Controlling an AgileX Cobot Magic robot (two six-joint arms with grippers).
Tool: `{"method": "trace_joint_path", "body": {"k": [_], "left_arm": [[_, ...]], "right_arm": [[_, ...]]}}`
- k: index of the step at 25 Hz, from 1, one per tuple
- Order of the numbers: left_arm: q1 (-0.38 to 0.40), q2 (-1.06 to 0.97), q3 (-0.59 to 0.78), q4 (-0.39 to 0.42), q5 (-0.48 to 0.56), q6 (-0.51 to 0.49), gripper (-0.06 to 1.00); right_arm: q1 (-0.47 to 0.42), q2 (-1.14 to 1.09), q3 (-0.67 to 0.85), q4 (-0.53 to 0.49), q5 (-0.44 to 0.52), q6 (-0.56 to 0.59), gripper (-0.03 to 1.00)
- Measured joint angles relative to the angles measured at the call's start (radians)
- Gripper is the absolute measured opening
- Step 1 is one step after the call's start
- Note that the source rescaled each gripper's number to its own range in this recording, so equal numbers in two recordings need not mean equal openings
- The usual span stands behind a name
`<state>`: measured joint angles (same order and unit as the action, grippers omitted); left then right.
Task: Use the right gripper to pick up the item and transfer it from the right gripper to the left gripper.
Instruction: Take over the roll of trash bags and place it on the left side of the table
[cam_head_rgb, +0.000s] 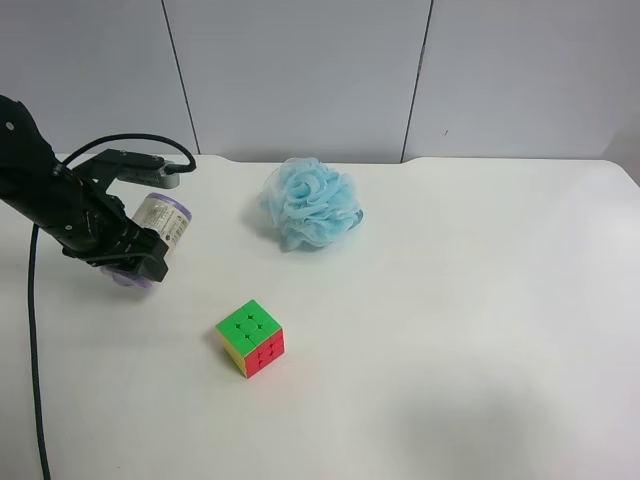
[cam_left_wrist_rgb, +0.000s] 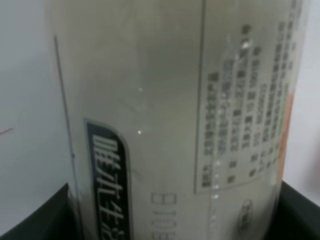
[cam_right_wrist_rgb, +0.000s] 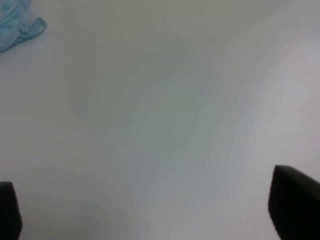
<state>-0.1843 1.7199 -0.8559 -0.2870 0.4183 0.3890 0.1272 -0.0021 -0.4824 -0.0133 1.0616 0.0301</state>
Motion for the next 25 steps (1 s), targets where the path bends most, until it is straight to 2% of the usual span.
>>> {"method": "trace_joint_path", "body": {"k": [6, 14, 15, 16, 17, 18, 19, 22, 25], "left_arm": [[0.000, 0.028, 0.000, -0.002, -0.071, 0.000, 0.00], [0.000, 0.032, 0.000, -0.005, -0.064, 0.000, 0.01], [0.000, 0.037, 0.000, -0.005, -0.062, -0.001, 0.11], [0.000, 0.042, 0.000, -0.005, -0.061, -0.004, 0.31], [0.000, 0.047, -0.001, -0.005, -0.061, -0.004, 0.58], [0.000, 0.055, -0.002, -0.006, -0.061, -0.006, 0.76], [0.000, 0.059, -0.002, -0.006, -0.061, -0.007, 0.87], [0.000, 0.067, -0.002, -0.006, -0.060, -0.008, 0.97], [0.000, 0.067, -0.002, -0.009, -0.060, -0.008, 0.98]], "right_arm": [[0.000, 0.000, 0.000, 0.000, 0.000, 0.000, 1.00], [0.000, 0.000, 0.000, 0.000, 0.000, 0.000, 1.00], [0.000, 0.000, 0.000, 0.000, 0.000, 0.000, 1.00], [0.000, 0.000, 0.000, 0.000, 0.000, 0.000, 1.00], [0.000, 0.000, 0.000, 0.000, 0.000, 0.000, 1.00], [0.000, 0.000, 0.000, 0.000, 0.000, 0.000, 1.00], [0.000, 0.000, 0.000, 0.000, 0.000, 0.000, 1.00], [0.000, 0.000, 0.000, 0.000, 0.000, 0.000, 1.00], [0.000, 0.000, 0.000, 0.000, 0.000, 0.000, 1.00]]}}
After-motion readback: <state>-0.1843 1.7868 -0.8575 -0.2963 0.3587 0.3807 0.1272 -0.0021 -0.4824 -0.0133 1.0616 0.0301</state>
